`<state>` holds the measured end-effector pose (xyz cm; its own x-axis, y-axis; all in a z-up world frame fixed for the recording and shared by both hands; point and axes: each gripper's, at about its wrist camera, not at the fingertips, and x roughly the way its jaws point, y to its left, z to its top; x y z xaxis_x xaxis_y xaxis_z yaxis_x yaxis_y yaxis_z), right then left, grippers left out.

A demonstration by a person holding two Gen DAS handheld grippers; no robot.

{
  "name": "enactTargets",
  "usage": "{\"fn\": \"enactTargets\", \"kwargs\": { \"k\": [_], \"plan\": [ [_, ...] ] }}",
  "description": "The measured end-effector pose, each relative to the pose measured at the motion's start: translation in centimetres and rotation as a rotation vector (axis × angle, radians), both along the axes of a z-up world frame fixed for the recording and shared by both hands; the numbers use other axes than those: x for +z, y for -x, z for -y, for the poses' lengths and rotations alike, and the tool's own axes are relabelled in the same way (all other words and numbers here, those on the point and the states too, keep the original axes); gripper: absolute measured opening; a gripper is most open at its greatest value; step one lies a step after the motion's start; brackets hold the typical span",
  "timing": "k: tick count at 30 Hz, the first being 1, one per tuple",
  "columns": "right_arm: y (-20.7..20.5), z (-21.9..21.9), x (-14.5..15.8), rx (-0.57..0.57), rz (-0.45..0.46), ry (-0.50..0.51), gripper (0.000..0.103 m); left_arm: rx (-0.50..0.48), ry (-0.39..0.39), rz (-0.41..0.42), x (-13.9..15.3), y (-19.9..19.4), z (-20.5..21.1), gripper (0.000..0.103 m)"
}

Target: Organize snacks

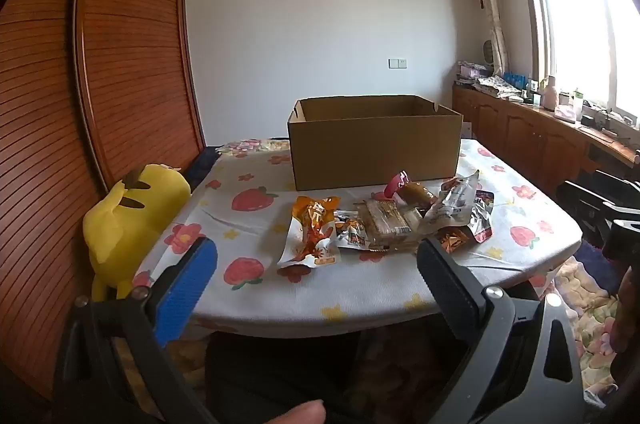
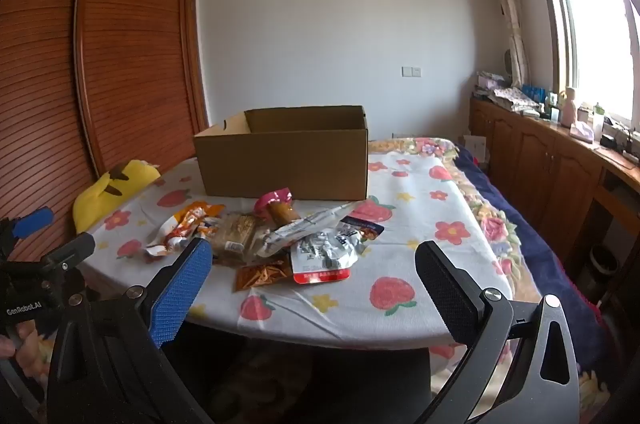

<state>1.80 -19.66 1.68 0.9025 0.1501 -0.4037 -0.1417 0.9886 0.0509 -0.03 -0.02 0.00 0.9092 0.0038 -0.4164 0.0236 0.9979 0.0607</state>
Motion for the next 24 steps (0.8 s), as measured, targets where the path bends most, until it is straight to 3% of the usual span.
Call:
{"fn": "enactTargets", "kwargs": {
  "k": [24],
  "plan": [
    [0.07,-0.08,0.07,-0.002,0.002,0.002,0.103,0.0,0.002,0.002,-0.02,0.0,0.0,0.101]
  ]
}}
